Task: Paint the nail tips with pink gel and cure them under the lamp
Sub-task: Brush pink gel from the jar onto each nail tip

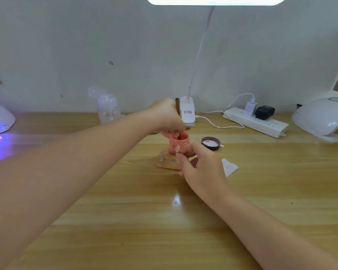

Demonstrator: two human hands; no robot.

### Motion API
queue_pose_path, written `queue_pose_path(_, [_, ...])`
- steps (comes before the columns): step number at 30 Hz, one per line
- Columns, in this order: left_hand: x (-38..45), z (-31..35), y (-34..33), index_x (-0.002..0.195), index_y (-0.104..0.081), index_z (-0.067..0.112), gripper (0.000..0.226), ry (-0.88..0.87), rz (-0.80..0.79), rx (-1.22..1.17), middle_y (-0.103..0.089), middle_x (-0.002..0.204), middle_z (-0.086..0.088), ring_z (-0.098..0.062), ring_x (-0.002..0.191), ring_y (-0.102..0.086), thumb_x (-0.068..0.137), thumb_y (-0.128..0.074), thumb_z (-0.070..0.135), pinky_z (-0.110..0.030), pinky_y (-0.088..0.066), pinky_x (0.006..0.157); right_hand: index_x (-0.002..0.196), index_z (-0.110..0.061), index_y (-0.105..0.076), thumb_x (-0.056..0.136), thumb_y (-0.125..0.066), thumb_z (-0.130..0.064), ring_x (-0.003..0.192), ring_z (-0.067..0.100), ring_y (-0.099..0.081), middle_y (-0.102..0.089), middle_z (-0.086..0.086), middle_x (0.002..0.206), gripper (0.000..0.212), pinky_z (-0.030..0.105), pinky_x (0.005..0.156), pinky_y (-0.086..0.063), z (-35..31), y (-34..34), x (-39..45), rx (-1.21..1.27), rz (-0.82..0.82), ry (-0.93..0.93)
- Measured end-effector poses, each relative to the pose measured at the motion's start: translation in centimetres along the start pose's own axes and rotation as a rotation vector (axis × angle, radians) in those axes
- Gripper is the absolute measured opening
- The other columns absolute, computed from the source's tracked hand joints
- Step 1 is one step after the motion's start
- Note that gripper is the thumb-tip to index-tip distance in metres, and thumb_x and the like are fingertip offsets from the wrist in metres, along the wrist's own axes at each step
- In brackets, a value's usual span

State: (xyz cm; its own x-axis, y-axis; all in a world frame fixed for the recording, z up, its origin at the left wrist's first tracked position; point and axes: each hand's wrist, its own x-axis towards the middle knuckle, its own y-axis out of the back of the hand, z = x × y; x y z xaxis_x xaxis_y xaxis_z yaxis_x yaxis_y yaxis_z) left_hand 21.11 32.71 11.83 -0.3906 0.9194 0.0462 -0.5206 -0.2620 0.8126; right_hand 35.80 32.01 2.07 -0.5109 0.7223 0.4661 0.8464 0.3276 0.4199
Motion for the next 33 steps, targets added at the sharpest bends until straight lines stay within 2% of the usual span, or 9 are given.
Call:
queue_pose_path(2, [0.0, -0.1, -0.4, 0.075, -0.064, 0.013, 0.005, 0.017, -0.009, 0.001, -0.068, 0.052, 0.005, -0.01, 0.057, -0.065, 0.079, -0.064, 0.01, -0.027, -0.061, 0.06, 0.083, -0.03, -0.06, 0.09, -0.064, -0.016, 0.064, 0.018, -0.064, -0.065, -0.017, 0.084, 0.017, 0.041, 0.07, -0.054, 0.0, 0.0, 0.0, -0.005, -0.003, 0.006])
queue_pose_path(4, [0.0, -0.1, -0.2, 0.076, -0.064, 0.011, 0.005, 0.037, 0.008, -0.059, -0.067, 0.051, 0.004, -0.008, 0.052, -0.063, 0.081, -0.063, 0.01, -0.023, -0.057, 0.051, 0.084, -0.028, -0.061, 0.09, -0.064, -0.016, 0.064, 0.019, -0.064, -0.066, -0.015, 0.085, 0.014, 0.041, 0.069, -0.053, 0.0, 0.0, 0.0, -0.009, 0.0, 0.011])
queue_pose_path(9, [-0.5, -1.1, 1.7, 0.078, -0.063, 0.003, 0.008, 0.19, 0.144, -0.462, -0.065, 0.05, -0.002, -0.008, 0.038, -0.053, 0.083, -0.058, 0.007, -0.017, -0.045, 0.041, 0.088, -0.018, -0.065, 0.09, -0.065, -0.013, 0.064, 0.022, -0.063, -0.067, -0.011, 0.087, 0.005, 0.041, 0.068, -0.053, 0.0, -0.1, 0.0, -0.023, 0.003, 0.023])
queue_pose_path(13, [-1.5, -2.7, 1.9, 0.08, -0.062, 0.003, 0.007, 0.291, 0.151, -0.716, -0.062, 0.046, -0.001, -0.006, 0.034, -0.049, 0.086, -0.058, 0.006, -0.014, -0.043, 0.038, 0.087, -0.018, -0.064, 0.09, -0.065, -0.012, 0.063, 0.019, -0.063, -0.064, -0.015, 0.084, 0.006, 0.025, 0.063, -0.048, 0.1, -0.1, 0.0, -0.057, -0.001, 0.033])
queue_pose_path(17, [-2.0, -4.3, 1.6, 0.078, -0.062, 0.006, 0.009, 0.369, 0.144, -0.754, -0.062, 0.047, 0.0, -0.005, 0.035, -0.049, 0.086, -0.06, 0.008, -0.014, -0.044, 0.038, 0.087, -0.02, -0.064, 0.09, -0.065, -0.013, 0.063, 0.017, -0.063, -0.066, -0.013, 0.085, 0.007, 0.016, 0.059, -0.042, 0.1, -0.1, 0.1, -0.077, -0.002, 0.041])
queue_pose_path(23, [-2.4, -5.4, 2.3, 0.075, -0.061, 0.006, 0.007, 0.378, 0.22, -0.833, -0.06, 0.046, -0.001, -0.007, 0.035, -0.047, 0.081, -0.06, 0.007, -0.016, -0.044, 0.039, 0.088, -0.019, -0.065, 0.09, -0.065, -0.013, 0.064, 0.016, -0.064, -0.066, -0.013, 0.084, 0.005, 0.014, 0.058, -0.042, 0.1, -0.1, 0.1, -0.086, -0.005, 0.046])
queue_pose_path(29, [-2.5, -5.4, 1.6, 0.078, -0.061, 0.007, 0.011, 0.385, 0.149, -0.898, -0.062, 0.049, 0.0, -0.005, 0.036, -0.051, 0.088, -0.057, 0.01, -0.014, -0.043, 0.038, 0.087, -0.019, -0.065, 0.09, -0.065, -0.013, 0.067, 0.013, -0.065, -0.065, -0.013, 0.083, 0.007, 0.012, 0.058, -0.041, 0.1, 0.0, 0.0, -0.078, -0.004, 0.057])
queue_pose_path(33, [-3.5, -6.3, 1.8, 0.076, -0.059, 0.006, 0.014, 0.413, 0.215, -0.935, -0.06, 0.047, -0.001, -0.007, 0.035, -0.049, 0.088, -0.054, 0.009, -0.015, -0.044, 0.038, 0.086, -0.02, -0.063, 0.09, -0.065, -0.013, 0.065, 0.014, -0.064, -0.064, -0.015, 0.081, 0.008, 0.011, 0.057, -0.04, 0.2, 0.0, 0.0, -0.059, 0.002, 0.051])
